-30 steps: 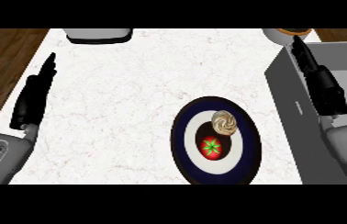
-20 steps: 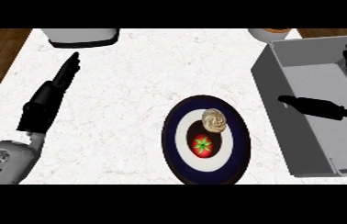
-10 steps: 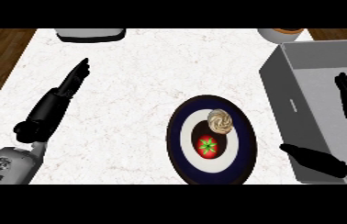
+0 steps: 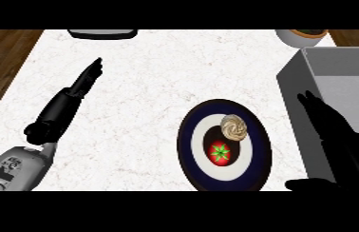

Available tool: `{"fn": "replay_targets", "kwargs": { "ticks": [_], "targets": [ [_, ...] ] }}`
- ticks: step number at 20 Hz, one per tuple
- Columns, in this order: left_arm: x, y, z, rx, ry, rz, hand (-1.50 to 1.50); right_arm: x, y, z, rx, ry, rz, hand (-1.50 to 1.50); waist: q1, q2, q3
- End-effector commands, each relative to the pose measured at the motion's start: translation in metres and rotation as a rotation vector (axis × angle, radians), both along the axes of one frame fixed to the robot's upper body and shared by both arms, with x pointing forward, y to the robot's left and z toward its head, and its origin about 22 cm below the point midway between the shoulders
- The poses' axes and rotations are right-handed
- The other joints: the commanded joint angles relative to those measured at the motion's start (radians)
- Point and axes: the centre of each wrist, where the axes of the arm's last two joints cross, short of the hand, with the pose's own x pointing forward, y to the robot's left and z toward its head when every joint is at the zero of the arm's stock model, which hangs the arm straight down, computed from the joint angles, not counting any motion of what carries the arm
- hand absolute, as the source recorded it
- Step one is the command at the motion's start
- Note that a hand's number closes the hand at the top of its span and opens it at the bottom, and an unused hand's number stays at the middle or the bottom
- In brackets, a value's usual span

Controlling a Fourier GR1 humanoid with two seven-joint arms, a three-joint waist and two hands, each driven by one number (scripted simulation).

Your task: Pick the cupcake from the plate and place it in the cardboard box

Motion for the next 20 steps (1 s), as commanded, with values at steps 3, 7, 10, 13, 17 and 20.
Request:
{"fn": "replay_targets", "kwargs": {
  "ticks": [3,7,10,13,17,20],
  "targets": [
    [0.005,0.004,-0.004,0.012,0.004,-0.02,0.0,0.017,0.049,0.015,-0.18,0.168,-0.034,-1.5,0.024,0.004,0.0],
    [0.011,-0.013,0.004,-0.007,-0.014,-0.001,0.0,0.03,0.088,0.011,-0.194,0.254,-0.053,-1.5,0.009,0.0,0.002],
    [0.008,-0.001,0.009,-0.005,-0.003,-0.016,0.0,0.049,0.103,0.006,-0.191,0.309,-0.082,-1.5,0.01,-0.001,0.003],
    [0.001,0.002,-0.007,-0.008,-0.004,-0.007,0.0,0.057,0.122,0.014,-0.176,0.339,-0.09,-1.5,0.005,-0.003,0.002],
    [-0.003,0.0,-0.01,-0.008,0.01,-0.008,0.0,0.071,0.138,-0.011,-0.175,0.379,-0.108,-1.5,0.003,-0.002,0.003],
    [-0.006,-0.005,-0.005,0.002,0.022,0.007,0.0,0.066,0.145,-0.008,-0.191,0.368,-0.131,-1.5,-0.005,-0.006,0.004]
  ]
}}
